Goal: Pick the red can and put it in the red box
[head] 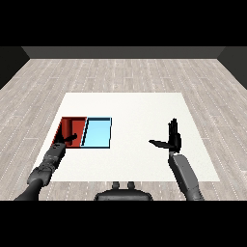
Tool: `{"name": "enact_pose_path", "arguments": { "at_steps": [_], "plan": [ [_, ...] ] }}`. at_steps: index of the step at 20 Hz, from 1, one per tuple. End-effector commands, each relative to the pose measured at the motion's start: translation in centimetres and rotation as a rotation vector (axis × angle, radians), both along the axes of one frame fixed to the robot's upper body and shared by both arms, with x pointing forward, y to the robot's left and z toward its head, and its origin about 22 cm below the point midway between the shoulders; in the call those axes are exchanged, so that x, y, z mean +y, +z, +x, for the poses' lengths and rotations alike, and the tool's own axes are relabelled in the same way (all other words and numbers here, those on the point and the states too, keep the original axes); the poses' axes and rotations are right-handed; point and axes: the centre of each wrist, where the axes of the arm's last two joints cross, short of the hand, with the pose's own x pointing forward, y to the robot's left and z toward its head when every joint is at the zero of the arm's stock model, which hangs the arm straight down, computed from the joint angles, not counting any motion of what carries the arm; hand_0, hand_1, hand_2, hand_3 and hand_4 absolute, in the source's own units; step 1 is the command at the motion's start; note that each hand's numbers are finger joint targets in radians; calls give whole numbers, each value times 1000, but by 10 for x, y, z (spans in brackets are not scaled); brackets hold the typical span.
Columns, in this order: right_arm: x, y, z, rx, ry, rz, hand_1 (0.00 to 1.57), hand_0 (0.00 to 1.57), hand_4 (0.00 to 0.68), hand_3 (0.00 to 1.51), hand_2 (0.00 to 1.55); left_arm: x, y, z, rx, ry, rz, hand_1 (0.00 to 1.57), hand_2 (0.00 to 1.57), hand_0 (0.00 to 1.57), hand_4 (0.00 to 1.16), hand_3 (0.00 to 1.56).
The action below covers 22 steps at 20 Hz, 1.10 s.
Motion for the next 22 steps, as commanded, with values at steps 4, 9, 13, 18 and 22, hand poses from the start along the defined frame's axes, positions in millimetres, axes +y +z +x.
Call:
{"name": "enact_pose_path", "arguments": {
  "at_steps": [4, 9, 13, 18, 22],
  "plan": [
    [3, -17, 3, -11, -14, 12, 0, 0, 0, 0, 0, 10, 6, 0, 86, -40, -78, 0, 0, 0, 0, 0],
    [9, 4, 1, -38, 0, 41, 0, 0, 0, 0, 0, 13, 13, 4, 47, -30, 22, 0, 0, 0, 0, 0],
    [-7, -7, -10, -40, 8, 38, 0, 0, 0, 0, 0, 7, 28, 19, -259, -122, -84, 0, 0, 0, 0, 0],
    [2, 4, -7, -88, 84, 53, 0, 0, 0, 0, 0, -10, 36, 30, -543, -249, -200, 670, 381, 670, 0, 0],
    [15, 9, -8, -107, 122, 51, 0, 0, 0, 0, 0, -39, 42, 39, -694, -377, -262, 0, 0, 0, 0, 0]
  ]
}}
